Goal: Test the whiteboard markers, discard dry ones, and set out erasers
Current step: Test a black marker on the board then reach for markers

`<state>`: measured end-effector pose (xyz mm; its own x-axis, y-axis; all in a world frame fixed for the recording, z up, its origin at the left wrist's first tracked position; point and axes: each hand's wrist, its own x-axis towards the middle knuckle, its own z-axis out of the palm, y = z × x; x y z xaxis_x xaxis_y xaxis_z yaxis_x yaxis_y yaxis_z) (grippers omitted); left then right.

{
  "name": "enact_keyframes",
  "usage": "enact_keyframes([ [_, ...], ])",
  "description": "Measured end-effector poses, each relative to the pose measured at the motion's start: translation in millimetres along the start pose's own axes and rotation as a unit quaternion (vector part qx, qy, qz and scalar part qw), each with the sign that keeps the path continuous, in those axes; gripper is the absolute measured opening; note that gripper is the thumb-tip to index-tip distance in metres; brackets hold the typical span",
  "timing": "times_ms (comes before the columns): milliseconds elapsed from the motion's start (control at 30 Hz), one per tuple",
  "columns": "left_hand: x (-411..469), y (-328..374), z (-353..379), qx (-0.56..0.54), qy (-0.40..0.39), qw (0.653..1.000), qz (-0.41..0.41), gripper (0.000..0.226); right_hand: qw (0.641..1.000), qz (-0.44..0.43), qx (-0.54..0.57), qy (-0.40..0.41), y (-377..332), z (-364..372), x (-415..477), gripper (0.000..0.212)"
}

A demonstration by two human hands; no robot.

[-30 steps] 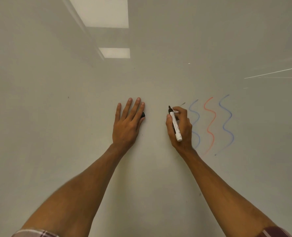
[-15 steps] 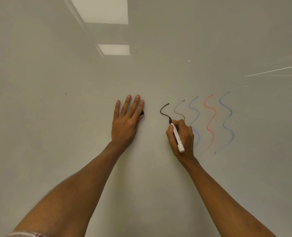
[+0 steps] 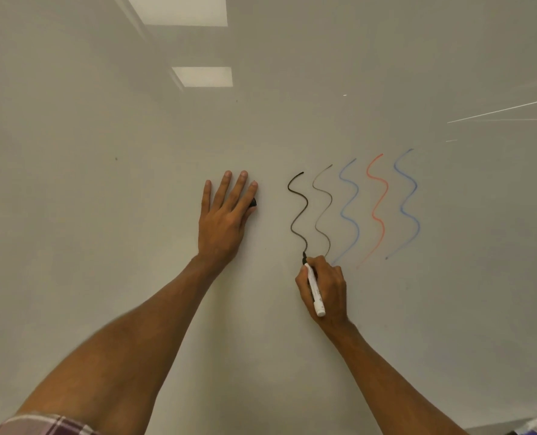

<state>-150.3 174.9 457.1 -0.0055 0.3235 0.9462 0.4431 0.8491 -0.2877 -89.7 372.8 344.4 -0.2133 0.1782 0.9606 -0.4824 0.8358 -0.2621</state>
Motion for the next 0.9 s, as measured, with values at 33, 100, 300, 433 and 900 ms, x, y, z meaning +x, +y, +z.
enact_keyframes([
  [33, -9, 1, -1, 0.000, -0.008, 1.000, 0.001, 0.043, 0.999, -0.026, -0.017, -0.023, 0, 2, -7, 0.018],
  [100, -31, 4, -4, 0.002, -0.028, 1.000, 0.005, 0.043, 0.992, -0.092, -0.042, -0.081, 0, 6, -20, 0.015],
  [300, -113, 28, -17, -0.013, -0.093, 0.995, -0.021, 0.044, 0.978, -0.166, -0.023, -0.125, -4, 2, -40, 0.016],
  [433, -176, 47, -28, -0.015, -0.148, 0.988, -0.041, 0.046, 0.955, -0.208, -0.031, -0.208, -3, -3, -61, 0.036],
  [900, -302, 88, -62, -0.007, -0.328, 0.941, -0.085, 0.049, 0.915, -0.045, 0.078, -0.394, -10, -19, -167, 0.024],
])
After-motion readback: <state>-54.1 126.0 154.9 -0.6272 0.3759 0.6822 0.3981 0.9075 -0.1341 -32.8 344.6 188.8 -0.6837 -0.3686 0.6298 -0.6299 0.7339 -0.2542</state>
